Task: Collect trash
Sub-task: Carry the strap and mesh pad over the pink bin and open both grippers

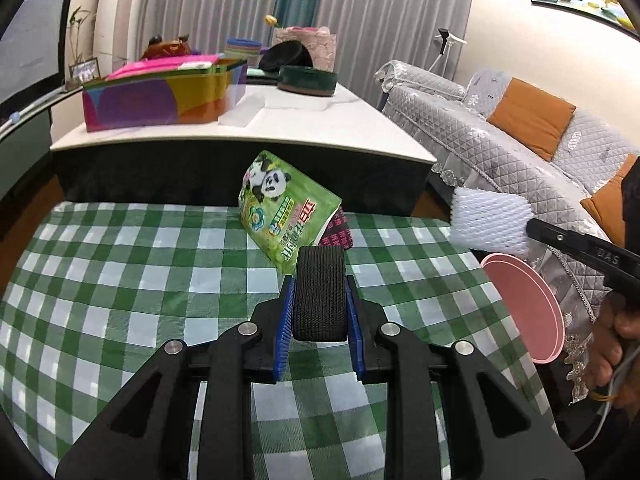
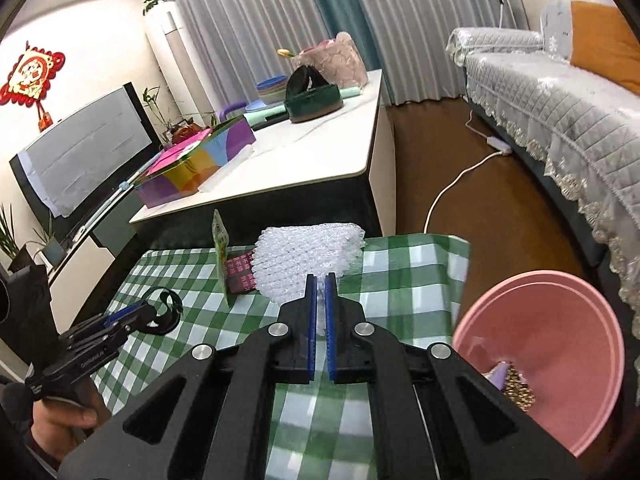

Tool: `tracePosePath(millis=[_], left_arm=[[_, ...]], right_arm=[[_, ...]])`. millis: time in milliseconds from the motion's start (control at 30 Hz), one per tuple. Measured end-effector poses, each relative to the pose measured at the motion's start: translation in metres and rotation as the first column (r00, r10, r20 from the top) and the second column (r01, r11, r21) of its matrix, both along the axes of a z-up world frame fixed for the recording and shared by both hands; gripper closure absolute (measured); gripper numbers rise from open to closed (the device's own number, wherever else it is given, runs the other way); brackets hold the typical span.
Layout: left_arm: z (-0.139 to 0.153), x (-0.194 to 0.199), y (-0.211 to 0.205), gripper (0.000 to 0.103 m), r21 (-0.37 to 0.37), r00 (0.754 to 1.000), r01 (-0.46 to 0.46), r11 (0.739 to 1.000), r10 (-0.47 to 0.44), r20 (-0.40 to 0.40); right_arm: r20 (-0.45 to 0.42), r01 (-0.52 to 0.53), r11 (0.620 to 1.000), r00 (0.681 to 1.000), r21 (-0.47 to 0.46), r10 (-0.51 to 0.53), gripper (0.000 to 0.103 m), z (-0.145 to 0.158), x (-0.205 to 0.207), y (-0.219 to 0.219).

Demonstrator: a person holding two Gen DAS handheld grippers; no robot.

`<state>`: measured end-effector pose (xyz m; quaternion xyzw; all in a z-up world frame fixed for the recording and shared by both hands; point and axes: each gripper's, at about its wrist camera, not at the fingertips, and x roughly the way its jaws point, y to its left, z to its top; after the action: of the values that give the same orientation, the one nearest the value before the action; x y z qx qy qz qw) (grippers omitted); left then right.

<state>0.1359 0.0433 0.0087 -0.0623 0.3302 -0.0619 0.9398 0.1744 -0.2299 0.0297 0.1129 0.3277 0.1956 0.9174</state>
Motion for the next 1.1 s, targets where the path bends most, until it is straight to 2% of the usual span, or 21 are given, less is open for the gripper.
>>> tracePosePath(millis=[267, 433, 533, 700, 933, 1100], left_arm=[[0.015, -0.025, -0.019, 0.079, 0.047, 0.998, 0.026, 0.999, -0.028, 0.053], [0.02, -0.036, -0.026, 0.079, 0.059, 0.996, 0.031, 0.998, -0.035, 0.079], [0.021, -0.041, -0.031, 0.079, 0.073, 0.995, 0.035, 0.997, -0.041, 0.093], [0.023, -0.048, -0.039, 0.079, 0.093, 0.992, 0.047, 0.995, -0.057, 0.112], [0.018, -0.048, -0.049, 0.079, 0.108, 0.992, 0.06, 0.992, -0.072, 0.107], [0.016, -0.045, -0.055, 0.079, 0.113, 0.991, 0.072, 0.991, -0.084, 0.103]], right_arm=[[0.072, -0.02, 0.999, 0.997, -0.05, 0.024, 0.099, 0.032, -0.035, -0.014], [0.11, -0.023, 0.998, 0.993, -0.056, 0.029, 0.099, 0.039, -0.052, -0.021], [0.131, -0.01, 0.997, 0.991, -0.074, 0.02, 0.099, 0.036, -0.061, -0.026], [0.117, 0.025, 0.998, 0.993, -0.059, -0.018, 0.099, 0.025, -0.064, -0.037], [0.137, 0.037, 0.993, 0.99, -0.111, -0.022, 0.099, 0.021, -0.069, -0.039], [0.136, 0.055, 0.993, 0.99, -0.105, -0.041, 0.099, 0.019, -0.069, -0.047]])
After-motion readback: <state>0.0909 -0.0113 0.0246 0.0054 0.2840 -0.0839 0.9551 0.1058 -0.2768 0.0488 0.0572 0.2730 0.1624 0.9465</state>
